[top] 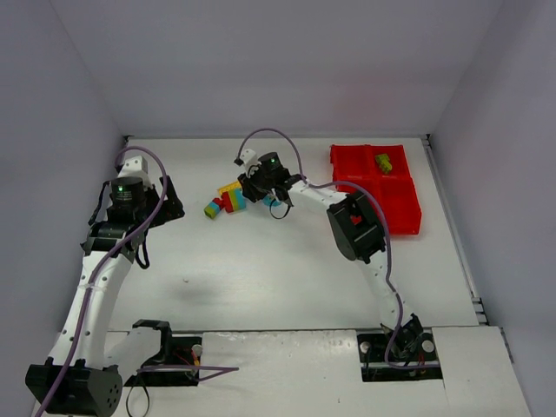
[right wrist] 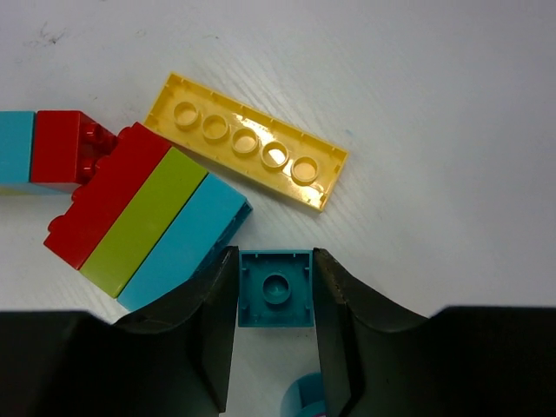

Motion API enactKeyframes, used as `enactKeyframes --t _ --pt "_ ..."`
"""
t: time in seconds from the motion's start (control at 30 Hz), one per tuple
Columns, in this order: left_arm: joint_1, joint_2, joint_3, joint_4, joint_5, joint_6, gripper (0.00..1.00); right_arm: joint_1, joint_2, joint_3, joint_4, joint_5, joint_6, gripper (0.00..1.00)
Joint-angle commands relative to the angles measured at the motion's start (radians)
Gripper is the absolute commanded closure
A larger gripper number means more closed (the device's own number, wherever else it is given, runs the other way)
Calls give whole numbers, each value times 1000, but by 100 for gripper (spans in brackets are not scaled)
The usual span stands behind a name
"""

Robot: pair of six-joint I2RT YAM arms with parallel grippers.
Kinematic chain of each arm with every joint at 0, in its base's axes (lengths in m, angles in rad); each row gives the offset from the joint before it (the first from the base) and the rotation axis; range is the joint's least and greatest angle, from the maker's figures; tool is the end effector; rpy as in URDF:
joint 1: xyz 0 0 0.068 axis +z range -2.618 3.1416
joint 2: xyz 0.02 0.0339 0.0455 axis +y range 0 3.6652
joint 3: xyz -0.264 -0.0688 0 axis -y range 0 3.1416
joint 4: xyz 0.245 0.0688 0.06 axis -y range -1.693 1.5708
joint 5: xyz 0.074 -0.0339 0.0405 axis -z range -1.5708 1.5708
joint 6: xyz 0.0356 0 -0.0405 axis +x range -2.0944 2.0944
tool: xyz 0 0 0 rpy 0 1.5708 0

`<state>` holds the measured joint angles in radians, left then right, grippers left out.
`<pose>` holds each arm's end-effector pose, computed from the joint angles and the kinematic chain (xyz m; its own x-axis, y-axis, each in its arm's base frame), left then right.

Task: Sort the legos into containers by color

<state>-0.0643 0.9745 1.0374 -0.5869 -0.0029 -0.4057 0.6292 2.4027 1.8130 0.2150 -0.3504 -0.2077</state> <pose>0.2070 -0.0132 0.3524 -0.4832 -0.3644 -0.7961 -0.1403 0.9298 -0.3404 0.4392 0.3348 0.1656 -0.1223 -0.3286 -0.9365 -0.8546 0.5147 -0.0690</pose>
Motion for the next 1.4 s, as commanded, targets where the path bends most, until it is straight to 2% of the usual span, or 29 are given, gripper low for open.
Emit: enactKeyframes --t 0.0,0.07,0.23,0.3,0.53,0.63,0.8,1.07,1.3,1.37 --pt "6 -3 18 38 3 -15 12 -3 -65 -38 67 92 2 90" --pt "6 -3 18 39 3 -15 12 -3 -77 -49 70 99 1 100" --pt "6 -7 16 39 3 -16 12 -6 -155 -128 109 116 28 100" --pt "6 -7 18 38 3 -16 12 -14 -213 -220 147 142 45 100" --pt "6 -10 19 38 3 -18 12 -114 -596 -527 262 234 120 100" --pt "6 -13 19 38 3 -16 12 -192 -748 -621 267 248 149 100" --pt "6 -11 19 36 3 -16 12 -313 -930 -788 209 413 177 100" --pt "6 -7 18 39 3 -18 12 -557 -1019 -966 173 553 408 100" --pt "6 -8 18 39 3 -18 12 -663 -970 -1001 144 564 513 100" --pt "6 -8 18 41 3 -18 12 -668 -950 -998 141 553 515 93"
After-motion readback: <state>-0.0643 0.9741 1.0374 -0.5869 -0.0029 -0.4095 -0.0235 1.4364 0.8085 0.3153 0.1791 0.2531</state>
